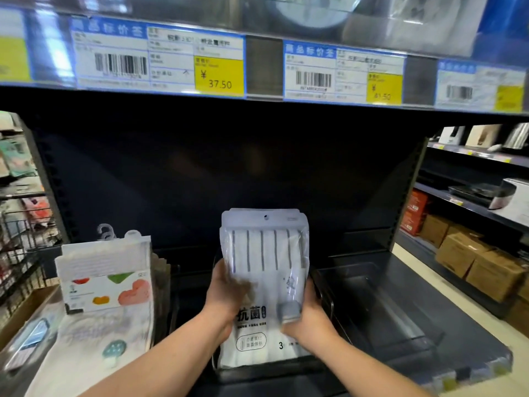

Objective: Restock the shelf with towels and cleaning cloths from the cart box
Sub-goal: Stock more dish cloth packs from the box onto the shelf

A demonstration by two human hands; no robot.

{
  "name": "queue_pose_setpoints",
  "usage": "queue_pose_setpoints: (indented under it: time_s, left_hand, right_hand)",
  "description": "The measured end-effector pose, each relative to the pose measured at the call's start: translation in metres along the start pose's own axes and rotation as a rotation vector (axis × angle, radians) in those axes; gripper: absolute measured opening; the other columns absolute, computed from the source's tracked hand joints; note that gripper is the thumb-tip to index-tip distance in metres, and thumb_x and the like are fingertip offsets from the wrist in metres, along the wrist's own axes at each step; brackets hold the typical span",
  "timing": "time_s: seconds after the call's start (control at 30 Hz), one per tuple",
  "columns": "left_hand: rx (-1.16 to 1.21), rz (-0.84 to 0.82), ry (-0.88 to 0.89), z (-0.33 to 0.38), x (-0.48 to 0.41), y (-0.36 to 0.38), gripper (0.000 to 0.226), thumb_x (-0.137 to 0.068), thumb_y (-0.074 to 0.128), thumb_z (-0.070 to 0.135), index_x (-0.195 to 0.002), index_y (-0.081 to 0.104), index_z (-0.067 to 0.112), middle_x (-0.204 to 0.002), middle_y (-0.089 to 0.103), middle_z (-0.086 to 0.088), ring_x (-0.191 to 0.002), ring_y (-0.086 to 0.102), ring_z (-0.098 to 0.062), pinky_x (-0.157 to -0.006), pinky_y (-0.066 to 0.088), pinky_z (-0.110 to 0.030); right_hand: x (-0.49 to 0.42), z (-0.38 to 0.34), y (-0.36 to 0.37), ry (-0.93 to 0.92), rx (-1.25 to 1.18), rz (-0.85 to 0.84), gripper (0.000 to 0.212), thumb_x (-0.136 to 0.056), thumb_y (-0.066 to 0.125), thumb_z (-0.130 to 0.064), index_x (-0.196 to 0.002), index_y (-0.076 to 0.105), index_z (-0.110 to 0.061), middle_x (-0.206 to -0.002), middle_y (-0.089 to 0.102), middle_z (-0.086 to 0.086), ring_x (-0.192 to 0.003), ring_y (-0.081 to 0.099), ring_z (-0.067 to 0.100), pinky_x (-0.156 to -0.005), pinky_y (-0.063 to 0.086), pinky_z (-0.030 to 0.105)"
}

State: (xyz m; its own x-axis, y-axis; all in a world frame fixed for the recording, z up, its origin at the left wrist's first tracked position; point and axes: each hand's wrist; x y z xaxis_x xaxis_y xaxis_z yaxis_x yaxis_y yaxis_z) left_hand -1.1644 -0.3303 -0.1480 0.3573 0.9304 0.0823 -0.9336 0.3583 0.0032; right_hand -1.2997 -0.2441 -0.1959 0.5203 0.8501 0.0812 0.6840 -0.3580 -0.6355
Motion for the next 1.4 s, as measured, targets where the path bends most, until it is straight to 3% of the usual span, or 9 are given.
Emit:
queue_pose_setpoints:
  time_s: [0.13,0.27,0.47,0.57,0.63,0.77,0.9,1.1,1.4]
  left_hand:
    - [0.049,-0.005,0.028,0.002,-0.006,0.001,0.044,-0.089,0.045,-0.012,-0.119,0.049,0.021,-0.112,0.063,-0.005,-0.092,0.061,-0.016,-0.070,0.051,-0.026]
    - [0.025,-0.010,0.038,0.007,-0.014,-0.001,0.043,-0.089,0.046,-0.009,-0.120,0.049,0.021,-0.108,0.065,-0.003,-0.095,0.063,-0.019,-0.066,0.052,-0.025]
    - [-0.223,0.056,-0.060,-0.008,-0.013,0.002,0.025,-0.089,0.044,-0.001,-0.112,0.044,0.008,-0.113,0.060,-0.018,-0.088,0.056,-0.023,-0.079,0.047,-0.039]
    - [-0.259,0.052,-0.054,-0.006,-0.009,0.004,0.048,-0.089,0.052,0.002,-0.133,0.037,0.012,-0.128,0.054,-0.011,-0.102,0.055,-0.023,-0.084,0.046,-0.032]
    - [-0.263,0.066,-0.059,-0.003,-0.007,0.006,0.073,-0.092,0.053,0.006,-0.150,0.013,0.021,-0.149,0.036,-0.003,-0.127,0.046,-0.026,-0.099,0.041,-0.034]
    - [-0.533,0.067,0.003,0.006,0.004,0.012,0.081,-0.090,0.055,0.013,-0.152,0.005,0.025,-0.159,0.002,-0.006,-0.138,0.034,-0.028,-0.103,0.038,-0.030]
    - [-0.798,0.011,0.181,0.015,0.017,0.011,0.065,-0.087,0.057,0.027,-0.146,0.029,0.025,-0.159,0.000,-0.006,-0.141,0.029,-0.030,-0.110,0.036,-0.035]
    - [-1.483,0.048,0.421,0.021,0.041,-0.025,0.073,-0.088,0.048,0.052,-0.150,0.021,0.022,-0.161,-0.001,-0.010,-0.147,-0.004,-0.036,-0.117,0.006,-0.053]
    - [-1.661,0.123,0.261,0.026,0.087,-0.085,0.078,-0.089,0.042,0.059,-0.151,0.013,0.021,-0.161,0.002,-0.009,-0.147,0.000,-0.036,-0.115,0.004,-0.055]
  right_hand:
    - [-0.008,-0.005,0.005,0.042,0.043,0.043,0.096,-0.081,0.065,-0.023,-0.147,-0.004,-0.028,-0.118,0.057,0.005,-0.090,0.061,0.019,-0.073,0.053,0.028]
    - [-0.020,-0.006,0.006,0.021,0.057,0.121,0.095,-0.076,0.069,-0.026,-0.144,0.003,-0.033,-0.121,0.055,0.003,-0.096,0.062,0.021,-0.082,0.055,0.039]
    - [-0.009,0.003,0.012,0.098,0.179,-0.024,0.104,-0.074,0.072,-0.032,-0.148,0.000,-0.016,-0.142,0.037,0.012,-0.119,0.053,0.026,-0.097,0.049,0.036]
    - [-0.004,0.003,0.011,0.125,0.224,0.001,0.111,-0.074,0.074,-0.030,-0.150,-0.005,-0.013,-0.154,0.015,0.013,-0.140,0.029,0.031,-0.111,0.037,0.038]
    - [-0.003,0.001,0.007,0.141,0.209,-0.009,0.113,-0.075,0.074,-0.030,-0.150,-0.009,-0.013,-0.156,0.006,0.012,-0.144,0.018,0.031,-0.114,0.032,0.038]
    - [0.004,-0.010,-0.005,0.050,0.208,-0.001,0.102,-0.077,0.069,-0.034,-0.151,0.001,-0.018,-0.155,0.010,0.011,-0.140,0.027,0.032,-0.110,0.037,0.039]
    - [0.017,-0.029,-0.025,-0.161,0.435,-0.015,0.077,-0.087,0.056,-0.031,-0.150,0.014,-0.016,-0.158,0.008,0.005,-0.145,0.019,0.025,-0.115,0.028,0.035]
    - [0.029,-0.058,-0.046,-0.392,0.850,0.005,0.064,-0.092,0.046,-0.036,-0.149,0.019,-0.021,-0.157,0.013,0.000,-0.147,0.004,0.028,-0.117,0.010,0.048]
    - [0.049,-0.093,-0.009,-0.504,0.807,-0.058,0.062,-0.093,0.044,-0.042,-0.147,0.020,-0.025,-0.156,0.017,-0.002,-0.146,0.009,0.029,-0.116,0.013,0.050]
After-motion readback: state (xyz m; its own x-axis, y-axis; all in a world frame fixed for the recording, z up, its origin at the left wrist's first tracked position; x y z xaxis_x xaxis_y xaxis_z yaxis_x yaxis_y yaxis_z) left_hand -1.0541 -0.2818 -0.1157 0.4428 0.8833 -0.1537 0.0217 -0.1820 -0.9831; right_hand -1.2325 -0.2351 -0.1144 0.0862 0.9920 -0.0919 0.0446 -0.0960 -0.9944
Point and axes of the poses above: each hand's wrist, its own x-axis away from the middle knuckle, its own y-axis out of the palm, z = x × y
